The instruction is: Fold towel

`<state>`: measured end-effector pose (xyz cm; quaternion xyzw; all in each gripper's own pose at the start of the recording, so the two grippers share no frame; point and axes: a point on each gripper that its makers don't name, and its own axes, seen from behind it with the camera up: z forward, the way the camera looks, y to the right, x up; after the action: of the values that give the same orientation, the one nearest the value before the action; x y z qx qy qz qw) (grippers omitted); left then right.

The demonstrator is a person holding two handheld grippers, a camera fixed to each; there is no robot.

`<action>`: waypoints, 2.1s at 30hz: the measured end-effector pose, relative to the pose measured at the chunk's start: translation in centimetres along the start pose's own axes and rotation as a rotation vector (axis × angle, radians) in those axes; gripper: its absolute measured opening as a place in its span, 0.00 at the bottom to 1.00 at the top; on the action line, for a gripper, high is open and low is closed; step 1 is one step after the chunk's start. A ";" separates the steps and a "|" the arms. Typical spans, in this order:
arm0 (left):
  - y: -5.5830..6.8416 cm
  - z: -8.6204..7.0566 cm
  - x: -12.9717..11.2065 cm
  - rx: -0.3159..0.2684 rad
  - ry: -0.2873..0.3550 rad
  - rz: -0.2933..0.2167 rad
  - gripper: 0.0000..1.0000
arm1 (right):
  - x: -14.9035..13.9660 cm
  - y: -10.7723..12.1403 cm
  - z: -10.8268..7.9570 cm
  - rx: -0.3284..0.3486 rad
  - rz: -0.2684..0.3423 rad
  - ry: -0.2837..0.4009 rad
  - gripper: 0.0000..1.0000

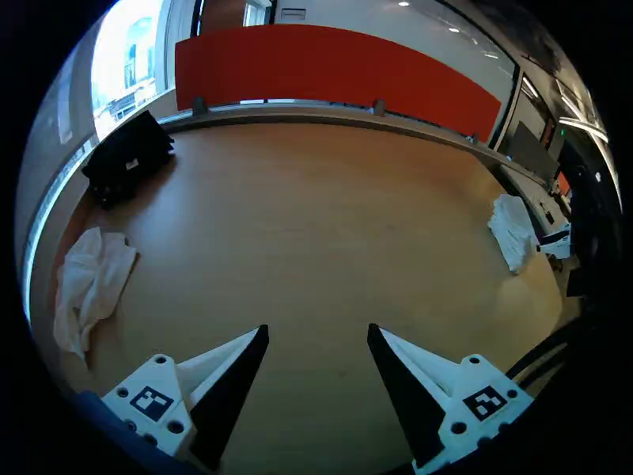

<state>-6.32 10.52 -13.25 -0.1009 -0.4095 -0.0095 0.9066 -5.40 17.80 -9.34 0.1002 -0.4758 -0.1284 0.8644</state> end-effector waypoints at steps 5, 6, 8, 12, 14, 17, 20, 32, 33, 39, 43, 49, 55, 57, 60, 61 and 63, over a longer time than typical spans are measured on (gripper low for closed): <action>-0.2 -0.2 -0.1 0.004 0.004 -0.007 0.93 | 1.9 -2.0 0.2 0.031 -0.024 0.032 0.62; -0.3 -0.3 -0.2 0.005 0.004 -0.008 0.93 | 2.3 -2.4 0.2 0.037 -0.027 0.037 0.62; -0.5 -0.4 -0.3 0.008 0.005 -0.012 0.93 | 3.0 -3.2 0.4 0.050 -0.033 0.047 0.61; -0.8 -0.6 -0.5 0.013 0.005 -0.021 0.93 | 4.0 -4.8 0.7 0.076 -0.048 0.062 0.61; -0.9 -0.7 -0.6 0.015 0.005 -0.024 0.93 | 4.3 -5.3 0.8 0.082 -0.059 0.063 0.59; -1.1 -0.8 -0.6 0.018 0.007 -0.026 0.93 | 4.4 -5.6 1.2 0.080 -0.074 0.057 0.50; -1.3 -0.9 -0.7 0.020 0.007 -0.028 0.93 | 4.4 -5.7 1.4 0.075 -0.081 0.053 0.37; -1.5 -0.9 -0.8 0.023 0.006 -0.034 0.93 | 3.9 -7.0 1.6 0.126 -0.084 0.046 0.14; -1.5 -0.9 -0.7 0.023 0.006 -0.033 0.93 | 3.7 -7.0 1.6 0.129 -0.088 0.041 0.14; -1.5 -0.8 -0.6 0.023 0.005 -0.033 0.93 | 2.6 -7.1 2.0 0.137 -0.102 0.009 0.14; -1.5 -0.7 -0.6 0.024 0.005 -0.034 0.93 | 3.0 -7.1 2.0 0.137 -0.093 0.018 0.15; -1.6 -0.7 -0.6 0.024 0.006 -0.044 0.93 | 3.8 -7.5 1.4 0.148 -0.079 0.052 0.34; -1.5 -0.6 -0.4 0.022 0.006 -0.042 0.93 | 3.9 -7.8 1.2 0.156 -0.065 0.068 0.49; -1.4 -0.5 -0.3 0.022 0.007 -0.040 0.93 | 3.9 -7.8 1.2 0.154 -0.064 0.070 0.57; -1.4 -0.5 -0.3 0.021 0.007 -0.039 0.93 | 4.1 -7.7 1.3 0.144 -0.059 0.080 0.71; -1.4 -0.5 -0.2 0.021 0.008 -0.039 0.93 | 4.2 -7.7 1.3 0.142 -0.056 0.084 0.76; -1.4 -0.5 -0.2 0.020 0.008 -0.040 0.93 | 4.3 -7.7 1.3 0.139 -0.048 0.091 0.84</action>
<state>-6.19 9.03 -13.46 -0.0835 -0.4078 -0.0240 0.9089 -5.24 9.04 -7.52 0.1770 -0.4414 -0.1113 0.8726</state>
